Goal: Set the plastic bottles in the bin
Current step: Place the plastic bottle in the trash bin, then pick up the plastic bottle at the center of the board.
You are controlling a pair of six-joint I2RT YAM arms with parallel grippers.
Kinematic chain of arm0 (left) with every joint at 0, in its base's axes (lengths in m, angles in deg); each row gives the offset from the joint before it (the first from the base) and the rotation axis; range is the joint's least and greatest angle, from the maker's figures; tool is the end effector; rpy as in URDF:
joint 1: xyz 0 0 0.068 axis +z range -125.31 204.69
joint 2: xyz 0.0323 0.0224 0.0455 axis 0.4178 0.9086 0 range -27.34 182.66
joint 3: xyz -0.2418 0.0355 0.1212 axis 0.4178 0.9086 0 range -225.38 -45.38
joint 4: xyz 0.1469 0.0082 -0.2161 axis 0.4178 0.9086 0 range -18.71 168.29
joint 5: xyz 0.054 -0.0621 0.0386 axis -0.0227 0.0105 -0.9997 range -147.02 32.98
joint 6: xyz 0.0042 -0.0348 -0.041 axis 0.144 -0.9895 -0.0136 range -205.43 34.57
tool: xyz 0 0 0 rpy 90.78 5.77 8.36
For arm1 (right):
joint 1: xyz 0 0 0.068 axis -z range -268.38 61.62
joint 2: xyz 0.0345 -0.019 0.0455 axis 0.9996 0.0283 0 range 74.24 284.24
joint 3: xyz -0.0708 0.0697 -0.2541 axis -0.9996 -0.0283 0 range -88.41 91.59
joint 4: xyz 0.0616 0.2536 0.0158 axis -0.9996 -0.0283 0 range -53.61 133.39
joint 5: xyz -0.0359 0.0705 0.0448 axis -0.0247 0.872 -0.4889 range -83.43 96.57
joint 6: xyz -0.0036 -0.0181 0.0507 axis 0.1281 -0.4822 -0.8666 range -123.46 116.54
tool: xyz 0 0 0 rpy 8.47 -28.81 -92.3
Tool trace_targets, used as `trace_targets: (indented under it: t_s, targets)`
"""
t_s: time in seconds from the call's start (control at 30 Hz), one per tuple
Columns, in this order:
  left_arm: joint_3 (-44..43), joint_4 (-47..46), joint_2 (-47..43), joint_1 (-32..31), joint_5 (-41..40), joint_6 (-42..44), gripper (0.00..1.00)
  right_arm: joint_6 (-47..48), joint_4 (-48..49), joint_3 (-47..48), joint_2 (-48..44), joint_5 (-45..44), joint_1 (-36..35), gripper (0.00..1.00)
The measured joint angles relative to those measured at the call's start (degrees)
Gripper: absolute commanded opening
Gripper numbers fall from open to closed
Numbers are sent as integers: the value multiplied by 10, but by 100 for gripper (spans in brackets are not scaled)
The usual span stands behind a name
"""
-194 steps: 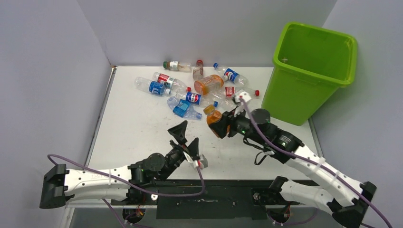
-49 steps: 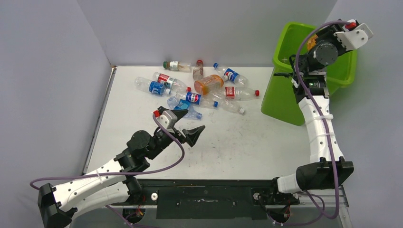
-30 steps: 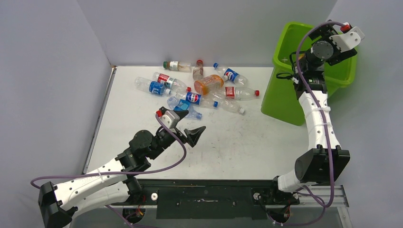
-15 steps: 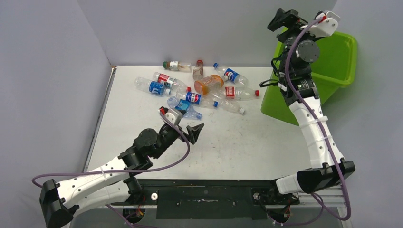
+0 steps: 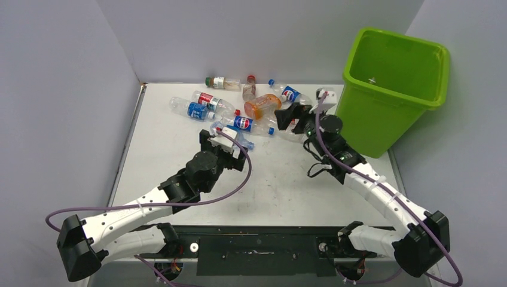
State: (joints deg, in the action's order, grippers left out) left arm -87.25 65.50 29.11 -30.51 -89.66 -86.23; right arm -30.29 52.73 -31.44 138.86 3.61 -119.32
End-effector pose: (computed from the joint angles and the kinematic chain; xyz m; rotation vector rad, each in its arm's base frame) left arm 0.1465 -0.1771 0.3139 0.3869 1.6610 -0.2380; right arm 0.2301 0.1358 0.3821 -0.0148 1.5909 0.7554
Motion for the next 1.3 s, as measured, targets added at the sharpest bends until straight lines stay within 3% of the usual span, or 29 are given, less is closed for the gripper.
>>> trace_targets:
  t_s: [0.17, 0.37, 0.5, 0.77, 1.1, 1.3]
  targets:
    - [0, 0, -9, -15, -12, 39, 96, -25, -12, -134, 29, 12, 2, 96]
    - [0, -9, -20, -37, -28, 75, 96, -46, 47, -203, 67, -13, 56, 97]
    - [0, -9, -10, -41, -32, 86, 96, -26, 112, -191, 138, -31, 89, 97]
    - [0, -8, 16, -59, -36, 95, 96, 52, 166, -92, 302, -16, 88, 96]
    - [0, -4, 20, -73, -36, 103, 96, 99, 155, -2, 425, 26, 88, 88]
    - [0, -4, 17, -74, -38, 103, 96, 99, 137, -5, 434, 56, 83, 81]
